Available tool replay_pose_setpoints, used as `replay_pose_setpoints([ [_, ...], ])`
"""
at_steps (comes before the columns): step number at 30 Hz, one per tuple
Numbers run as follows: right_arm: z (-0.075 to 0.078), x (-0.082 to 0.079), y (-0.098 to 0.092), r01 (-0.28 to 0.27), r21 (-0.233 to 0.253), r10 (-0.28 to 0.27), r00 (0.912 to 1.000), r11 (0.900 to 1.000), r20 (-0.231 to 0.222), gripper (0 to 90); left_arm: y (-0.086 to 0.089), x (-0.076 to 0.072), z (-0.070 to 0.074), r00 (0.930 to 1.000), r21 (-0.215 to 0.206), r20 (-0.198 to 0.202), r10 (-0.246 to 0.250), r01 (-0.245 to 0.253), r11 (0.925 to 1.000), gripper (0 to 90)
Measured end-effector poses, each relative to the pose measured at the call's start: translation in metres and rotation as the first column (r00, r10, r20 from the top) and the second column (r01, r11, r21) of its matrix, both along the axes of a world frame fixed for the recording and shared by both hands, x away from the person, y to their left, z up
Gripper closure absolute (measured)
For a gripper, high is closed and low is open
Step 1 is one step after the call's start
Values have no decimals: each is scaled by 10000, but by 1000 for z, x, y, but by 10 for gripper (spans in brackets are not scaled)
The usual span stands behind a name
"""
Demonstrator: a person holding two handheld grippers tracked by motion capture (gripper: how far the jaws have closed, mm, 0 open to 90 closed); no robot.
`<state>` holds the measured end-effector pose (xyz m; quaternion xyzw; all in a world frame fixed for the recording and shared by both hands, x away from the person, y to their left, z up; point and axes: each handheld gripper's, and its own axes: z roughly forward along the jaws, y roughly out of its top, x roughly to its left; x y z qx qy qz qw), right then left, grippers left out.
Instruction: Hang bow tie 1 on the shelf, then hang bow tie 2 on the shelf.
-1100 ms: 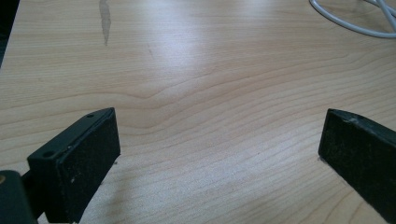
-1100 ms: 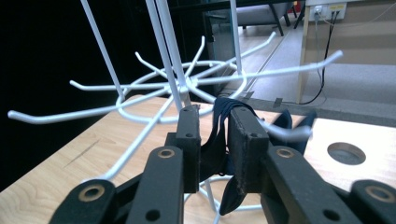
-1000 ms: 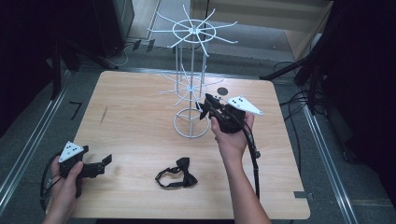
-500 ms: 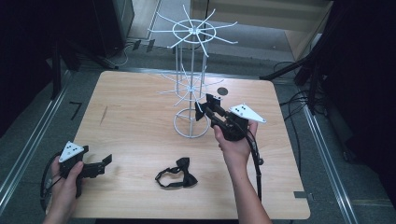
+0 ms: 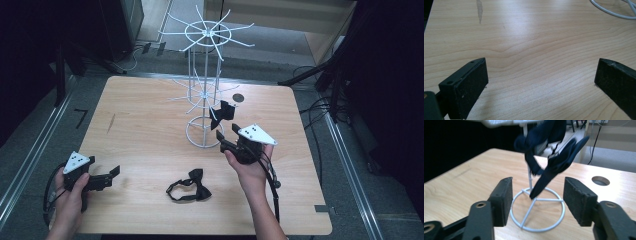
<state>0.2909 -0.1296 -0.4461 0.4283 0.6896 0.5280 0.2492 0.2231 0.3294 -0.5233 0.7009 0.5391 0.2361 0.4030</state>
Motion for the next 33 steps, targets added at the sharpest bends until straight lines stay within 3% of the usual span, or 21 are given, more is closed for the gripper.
replay_pose_setpoints([
  [5, -11, -6, 2, 94, -176, -93, 9999, 9998, 65, 396, 0, 0, 0, 10000, -9, -1, 11, -11, 10000, 0],
  [11, -23, -13, 4, -412, -412, 402, 9988, 9983, -262, 460, 0, 0, 0, 10000, -10, 19, 6, -6, 10000, 0],
  [16, -32, -19, 8, -770, -16, 768, 9957, 9970, -509, 485, 0, 0, 0, 10000, 15, 43, 5, -5, 10000, 0],
  [18, -35, -22, 10, -907, -109, 901, 9948, 9958, -469, 489, 0, 0, 0, 10000, -21, 28, -14, 14, 10000, 0],
  [26, -47, -29, 19, -1642, 16, 1636, 9817, 9864, -980, 501, 0, 1, 0, 10000, 18, -38, -26, 26, 10000, 0],
  [33, -58, -38, 29, -2291, -15, 2269, 9649, 9734, -1325, 523, -1, 0, 0, 10000, -22, 33, -20, 20, 10000, 0],
])
